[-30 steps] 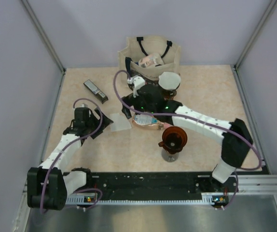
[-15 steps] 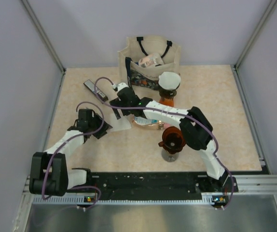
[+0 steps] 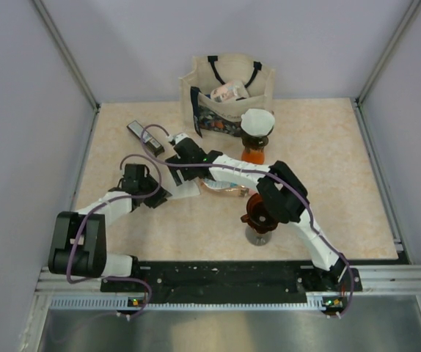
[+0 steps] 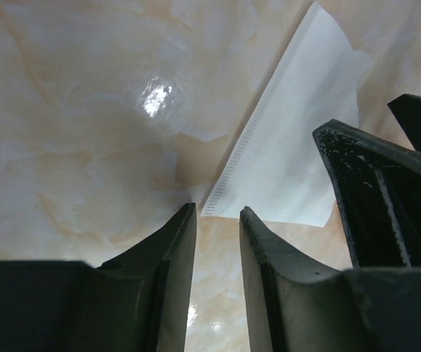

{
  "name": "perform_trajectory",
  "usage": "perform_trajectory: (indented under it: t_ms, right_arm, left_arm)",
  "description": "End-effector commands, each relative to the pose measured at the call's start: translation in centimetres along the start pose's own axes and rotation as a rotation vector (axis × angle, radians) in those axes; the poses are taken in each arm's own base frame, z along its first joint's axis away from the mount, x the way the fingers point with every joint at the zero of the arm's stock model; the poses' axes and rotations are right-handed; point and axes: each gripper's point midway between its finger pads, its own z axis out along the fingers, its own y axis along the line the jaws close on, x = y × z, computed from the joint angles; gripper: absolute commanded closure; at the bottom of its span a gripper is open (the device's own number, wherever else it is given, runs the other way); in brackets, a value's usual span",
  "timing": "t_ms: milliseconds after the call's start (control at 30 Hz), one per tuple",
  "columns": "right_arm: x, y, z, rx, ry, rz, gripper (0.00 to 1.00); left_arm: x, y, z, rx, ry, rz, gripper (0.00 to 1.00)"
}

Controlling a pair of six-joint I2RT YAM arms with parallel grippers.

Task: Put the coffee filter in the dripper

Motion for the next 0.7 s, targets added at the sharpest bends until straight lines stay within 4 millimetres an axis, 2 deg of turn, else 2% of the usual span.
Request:
perform_trajectory:
  t_ms: [0, 133, 233, 533, 667]
  right_arm:
    - [-1.0, 0.9, 0.0, -0.069, 0.000, 0.053, 0.19]
    - [0.5, 1.6, 0.1, -0.109, 0.055, 0.061, 0.26]
    - [0.8, 2.1, -0.3, -0.135, 0.077, 0.079, 0.32]
    - [0.0, 3.8, -1.9, -0.231, 0.080, 0.099, 0.41]
    - [0.3, 3.7, -2.1, -0.236, 0.088, 0.099, 0.44]
  left_arm:
    - [-1.1, -1.6, 0.7, 0.032, -0.025, 0.013, 0.66]
    - [-1.1, -1.5, 1.0, 0.017, -0.019, 0.016, 0.71]
    - [-1.2, -1.4, 1.1, 0.007, -0.026, 0.016, 0.73]
    - [-1.1, -1.1, 1.4, -0.012, -0.020, 0.020, 0.74]
    - [-1.2, -1.1, 1.4, -0.018, -0.023, 0.022, 0.74]
